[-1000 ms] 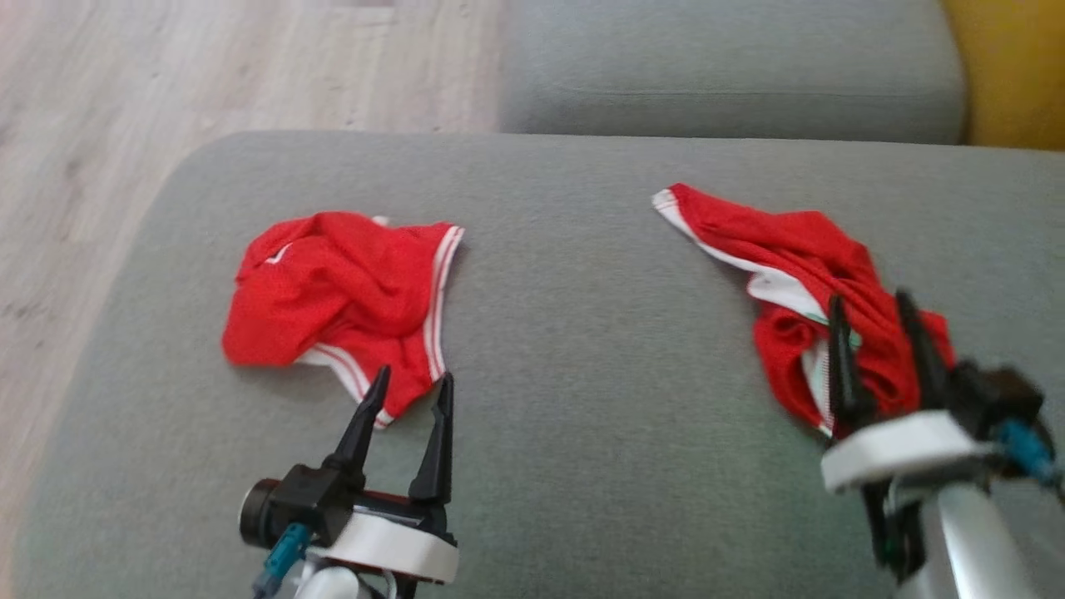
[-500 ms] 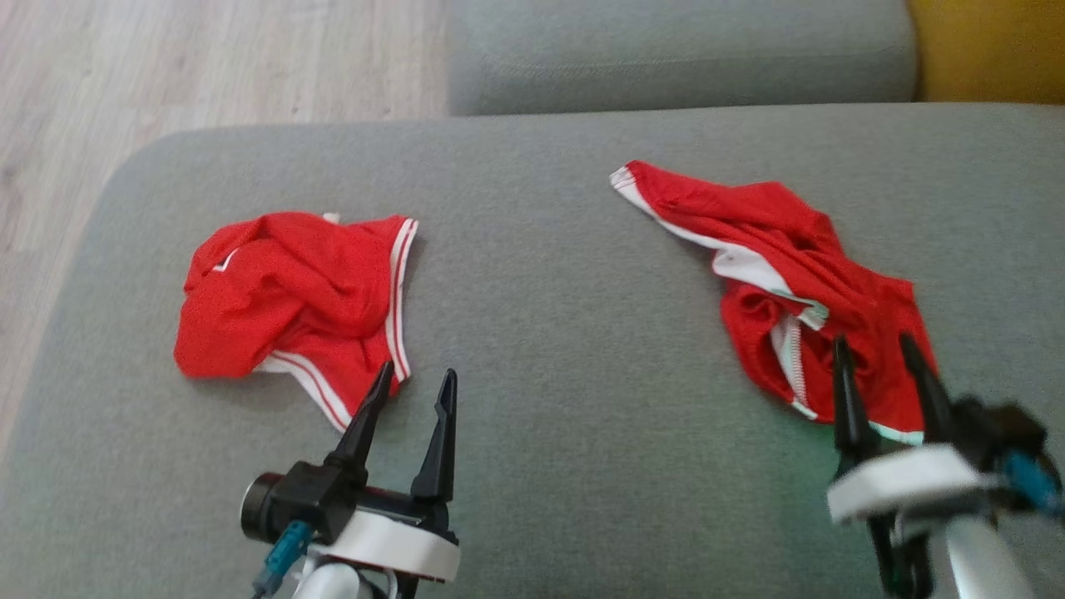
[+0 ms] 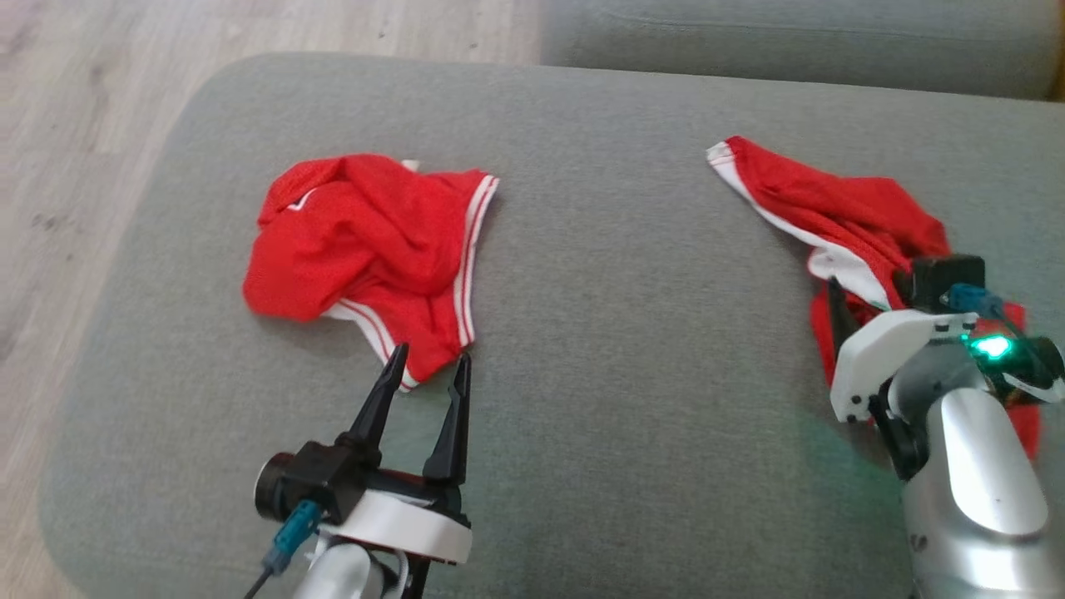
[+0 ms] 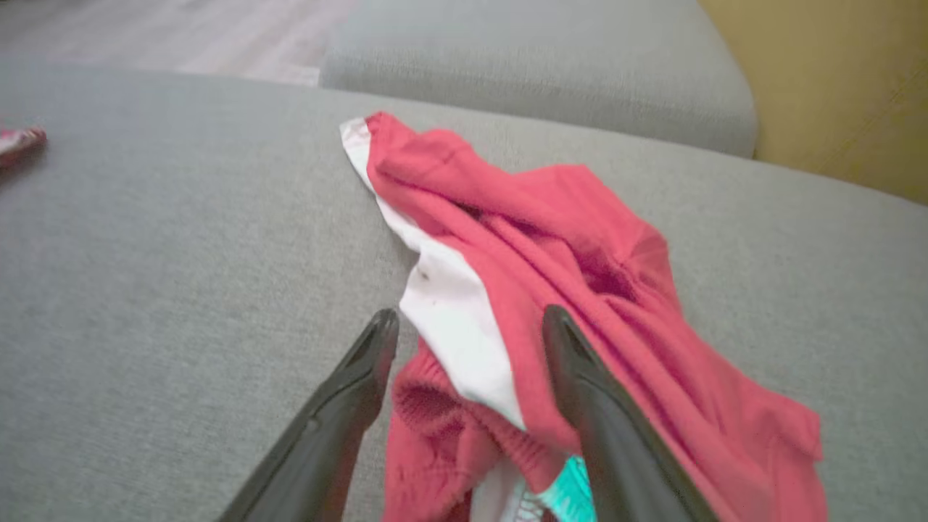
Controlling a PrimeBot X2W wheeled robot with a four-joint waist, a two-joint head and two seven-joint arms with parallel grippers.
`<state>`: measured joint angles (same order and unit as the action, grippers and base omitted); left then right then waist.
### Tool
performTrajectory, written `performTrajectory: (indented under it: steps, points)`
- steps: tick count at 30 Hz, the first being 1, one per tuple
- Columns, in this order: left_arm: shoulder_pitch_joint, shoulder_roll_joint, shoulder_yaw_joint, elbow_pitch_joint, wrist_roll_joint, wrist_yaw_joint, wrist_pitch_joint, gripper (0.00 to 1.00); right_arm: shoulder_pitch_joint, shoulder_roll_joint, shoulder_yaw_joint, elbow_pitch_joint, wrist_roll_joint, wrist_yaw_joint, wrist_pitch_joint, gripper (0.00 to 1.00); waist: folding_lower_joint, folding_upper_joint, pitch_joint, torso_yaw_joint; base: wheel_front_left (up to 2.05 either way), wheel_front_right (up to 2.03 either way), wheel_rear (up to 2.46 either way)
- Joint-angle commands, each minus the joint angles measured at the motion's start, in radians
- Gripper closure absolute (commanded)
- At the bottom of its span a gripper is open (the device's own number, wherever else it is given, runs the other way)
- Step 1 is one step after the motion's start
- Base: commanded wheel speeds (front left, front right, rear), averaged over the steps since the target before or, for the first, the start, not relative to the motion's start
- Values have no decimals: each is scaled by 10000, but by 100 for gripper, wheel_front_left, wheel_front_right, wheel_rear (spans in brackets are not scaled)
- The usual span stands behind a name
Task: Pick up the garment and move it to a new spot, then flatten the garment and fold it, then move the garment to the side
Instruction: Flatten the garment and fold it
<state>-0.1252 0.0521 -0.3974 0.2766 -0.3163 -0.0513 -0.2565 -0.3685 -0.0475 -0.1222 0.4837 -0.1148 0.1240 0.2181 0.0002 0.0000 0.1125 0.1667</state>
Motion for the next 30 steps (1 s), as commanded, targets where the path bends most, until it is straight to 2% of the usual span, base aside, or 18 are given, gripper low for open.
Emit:
performTrajectory:
  steps: [1, 4, 5, 6, 14, 21, 27, 30]
  points:
    - [-521, -16, 190, -297, -66, 82, -53, 0, -458, -27, 96, -144, -191, 67, 141, 0, -2, 0, 96, 181, 0, 0, 0]
    - [-541, -17, 118, -295, -125, 130, -53, 0, -666, -27, -221, 267, -636, 67, 355, 0, -2, 0, 124, 276, 0, 0, 0]
    - [-545, -17, 90, -292, -139, 142, -53, 0, -733, -27, -254, 406, -672, 67, 404, 31, -2, 0, 123, 301, 0, 0, 0]
    - [-547, -17, 61, -286, -151, 154, -53, 0, -822, -27, -295, 508, -654, 67, 400, 100, -2, 0, 112, 324, 0, 0, 0]
    - [-387, -17, -162, -256, -341, 283, -53, 0, -1893, -27, 245, 1095, 557, 67, 622, 100, -2, 0, -392, 441, 0, 0, 0]
    - [-395, -18, -424, -300, -470, 312, -53, 0, -3485, -27, 790, 1565, 1841, 67, 1236, 100, -2, 0, -364, 746, 0, 0, 0]
    - [-586, -18, -634, -305, -598, 277, -53, 0, -5084, -27, 390, 2799, 2200, 67, 1349, 100, -2, 0, -6, 1418, 0, 0, 0]
    - [-691, -18, -804, -271, -683, 263, -53, 0, -5881, -27, -45, 3707, 1950, 67, 1156, 100, -2, 0, 179, 1817, 0, 0, 0]
